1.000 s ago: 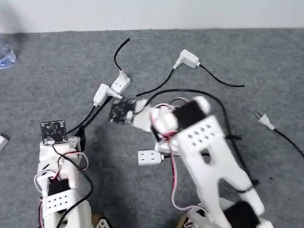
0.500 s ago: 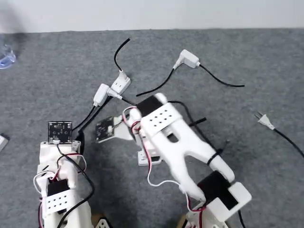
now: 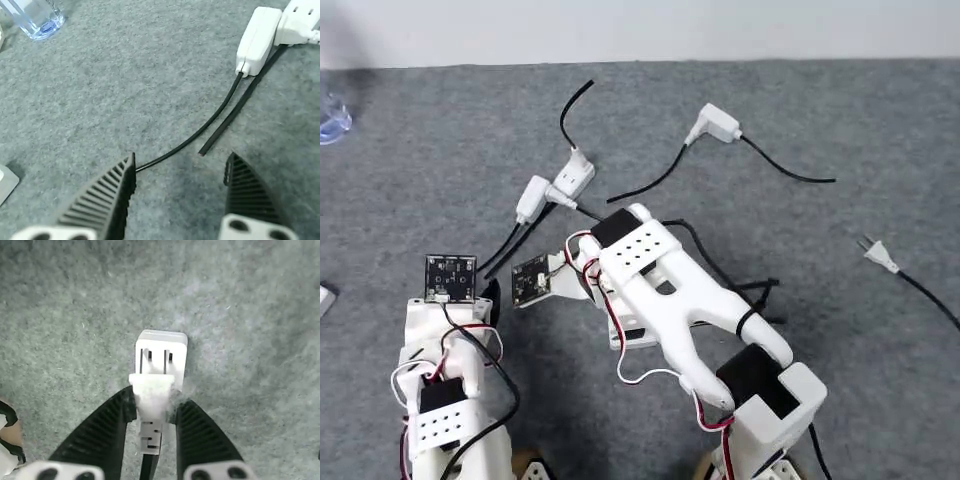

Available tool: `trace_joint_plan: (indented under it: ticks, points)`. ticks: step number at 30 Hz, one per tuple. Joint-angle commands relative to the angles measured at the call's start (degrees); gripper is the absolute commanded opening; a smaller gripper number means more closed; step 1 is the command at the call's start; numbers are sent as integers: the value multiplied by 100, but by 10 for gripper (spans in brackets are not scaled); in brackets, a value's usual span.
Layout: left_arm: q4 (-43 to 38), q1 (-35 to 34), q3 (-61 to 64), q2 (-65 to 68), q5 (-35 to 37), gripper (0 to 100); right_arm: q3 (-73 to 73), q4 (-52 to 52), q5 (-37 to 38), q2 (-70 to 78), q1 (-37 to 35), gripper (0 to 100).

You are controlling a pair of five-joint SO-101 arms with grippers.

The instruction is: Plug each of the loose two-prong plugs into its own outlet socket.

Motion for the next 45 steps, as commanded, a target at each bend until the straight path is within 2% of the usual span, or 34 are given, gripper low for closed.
trace_joint_plan:
  ticks: [1,11,13,16,19,21,43,45]
  points:
    - [18,26,-48,-44,-53,269,-299,-13,62,-22,40,8]
    - [18,62,-48,-44,-26,269,-1257,884,185,-40,690,8]
    - [18,281,-48,-44,-18,269,-1257,602,202,13,1024,8]
    - [123,492,-48,-44,-18,269,-1029,-365,237,215,1736,8]
    - [220,501,-48,-44,-18,269,-615,-892,695,646,2062,8]
    - [220,492,-48,-44,-18,269,-431,-971,888,910,2079,8]
    - [211,475,-48,-44,-18,269,-378,-804,905,1112,1675,11]
    - [211,475,-48,-44,-18,269,-378,-708,905,1112,1675,44]
